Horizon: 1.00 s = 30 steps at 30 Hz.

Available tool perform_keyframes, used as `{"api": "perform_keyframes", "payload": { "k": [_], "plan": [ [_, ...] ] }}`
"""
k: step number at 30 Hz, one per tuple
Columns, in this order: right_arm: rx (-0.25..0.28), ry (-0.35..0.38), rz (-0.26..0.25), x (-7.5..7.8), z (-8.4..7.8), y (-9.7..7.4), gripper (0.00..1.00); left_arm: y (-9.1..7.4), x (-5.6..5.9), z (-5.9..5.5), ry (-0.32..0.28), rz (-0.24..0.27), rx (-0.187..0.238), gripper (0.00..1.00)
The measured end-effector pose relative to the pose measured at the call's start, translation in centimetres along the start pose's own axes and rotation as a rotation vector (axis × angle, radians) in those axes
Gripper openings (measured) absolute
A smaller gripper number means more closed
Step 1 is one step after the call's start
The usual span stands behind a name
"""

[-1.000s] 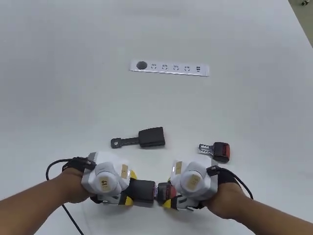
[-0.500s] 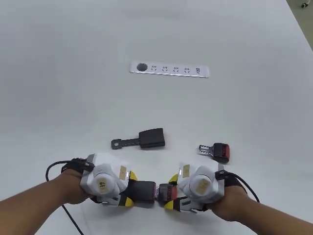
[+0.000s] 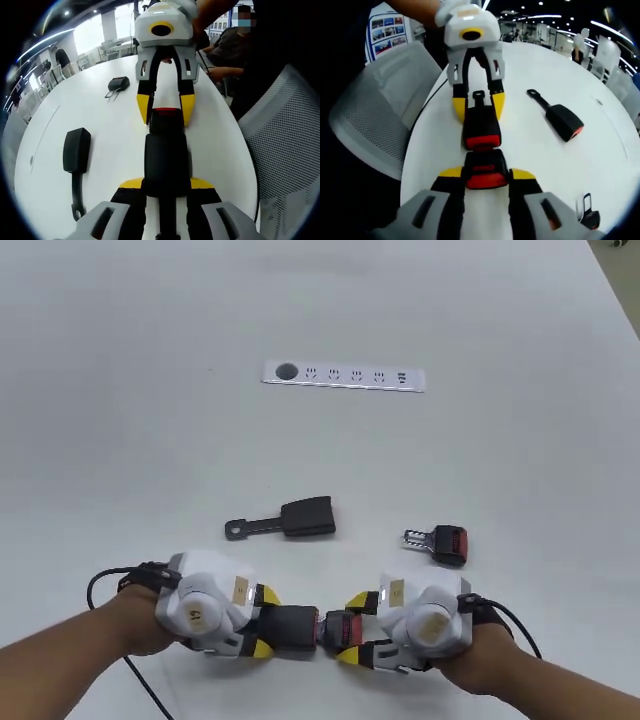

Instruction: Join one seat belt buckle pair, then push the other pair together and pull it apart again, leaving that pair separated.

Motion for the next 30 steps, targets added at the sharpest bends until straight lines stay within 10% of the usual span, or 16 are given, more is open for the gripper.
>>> {"api": "perform_keyframes", "payload": {
  "k": [30],
  "plan": [
    [0.043,0.005,-0.005,-0.09,-0.49,-0.04,0.32,-0.01,-0.08,-0.31,0.010,-0.008,0.044,0.31]
  ]
}}
Point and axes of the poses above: the centre of the closed fingertips' face, and the gripper's own axes: y roughly forward along the fingers, x roughly to its right, z roughly out of its top, the point moved 10 cm from there along -y, roughly backward along the fingers, and after that the axes turned 4 degrees about z, right-handed, at the moved point
